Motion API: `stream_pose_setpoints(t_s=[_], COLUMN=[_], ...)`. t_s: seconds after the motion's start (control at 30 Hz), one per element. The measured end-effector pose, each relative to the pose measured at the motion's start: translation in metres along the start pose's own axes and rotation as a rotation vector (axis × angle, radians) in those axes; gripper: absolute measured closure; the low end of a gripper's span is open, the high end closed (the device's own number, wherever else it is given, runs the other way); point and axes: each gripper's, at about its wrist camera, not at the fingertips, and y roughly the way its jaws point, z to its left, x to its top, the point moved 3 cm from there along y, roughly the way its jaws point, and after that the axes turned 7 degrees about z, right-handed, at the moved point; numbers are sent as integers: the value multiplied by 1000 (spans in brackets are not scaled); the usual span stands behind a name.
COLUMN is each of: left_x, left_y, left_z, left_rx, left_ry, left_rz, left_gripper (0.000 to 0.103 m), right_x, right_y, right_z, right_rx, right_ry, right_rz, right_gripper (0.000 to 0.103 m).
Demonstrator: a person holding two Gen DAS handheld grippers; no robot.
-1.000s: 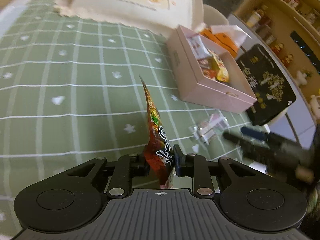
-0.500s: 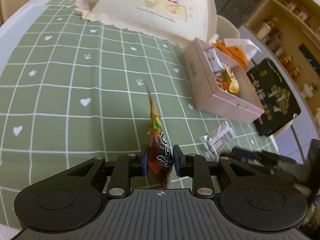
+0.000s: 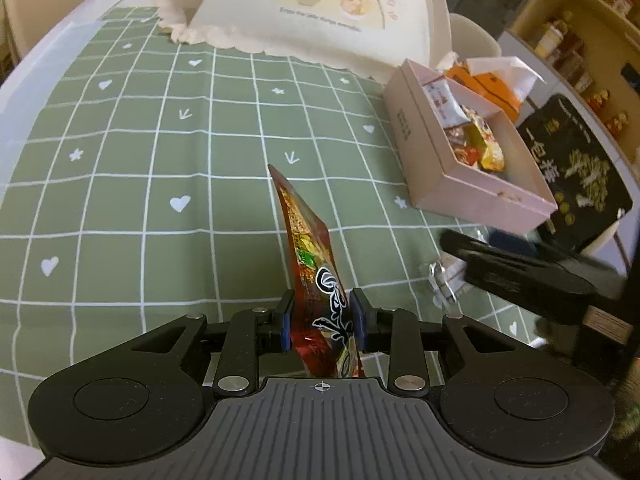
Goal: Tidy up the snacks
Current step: 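Grasp the clear wrapped packet with the right gripper while the left holds the red packet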
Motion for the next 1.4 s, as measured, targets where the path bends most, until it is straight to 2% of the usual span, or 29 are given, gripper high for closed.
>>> stream_pose_setpoints(t_s=[0.1,0.27,0.4,0.5,0.6,0.7,0.83,0.93,1.0,1.07,1.17,1.2,1.23,1.4], left_x=[0,2,3,2,1,-2,-4,-5,-6,-7,-7,-7,-7,-7], left_y=[-1,1,5,8,16,30,29,24,20,17,12,9,7,-4], left_z=[-3,-4,-6,-9,-13,-16,-17,-13,-10,-8,-8,-8,-9,-22], left_rx=[-5,-15,-51,-89,-82,-60,-48,-83,-79,-71,-75,-78,-81,-112], left_ry=[18,23,29,43,36,14,-4,-27,-30,-31,-36,-33,-26,15], left_rz=[6,10,12,1,20,78,59,50,50,49,37,31,24,7], left_gripper=[72,72,74,76,76,76,77,78,78,79,79,79,79,79], right_x=[-9,-43,-65,-75,-77,-77,-72,-60,-49,-39,-31,-31,-31,-45], right_y=[2,-20,-35,-37,-37,-34,-28,-16,-8,-3,-5,-7,-9,-34], right_z=[11,-6,-32,-54,-58,-53,-46,-34,-25,-21,-15,-15,-16,-31], right_rx=[-5,-38,-28,43,53,67,38,5,39,50,64,66,73,73], right_ry=[-89,-119,-58,70,107,115,156,96,15,5,-27,-33,-41,-35], right_rz=[20,27,48,49,40,35,39,79,78,78,78,77,84,107], right_gripper=[39,39,34,27,24,10,1,0,4,10,36,56,65,66])
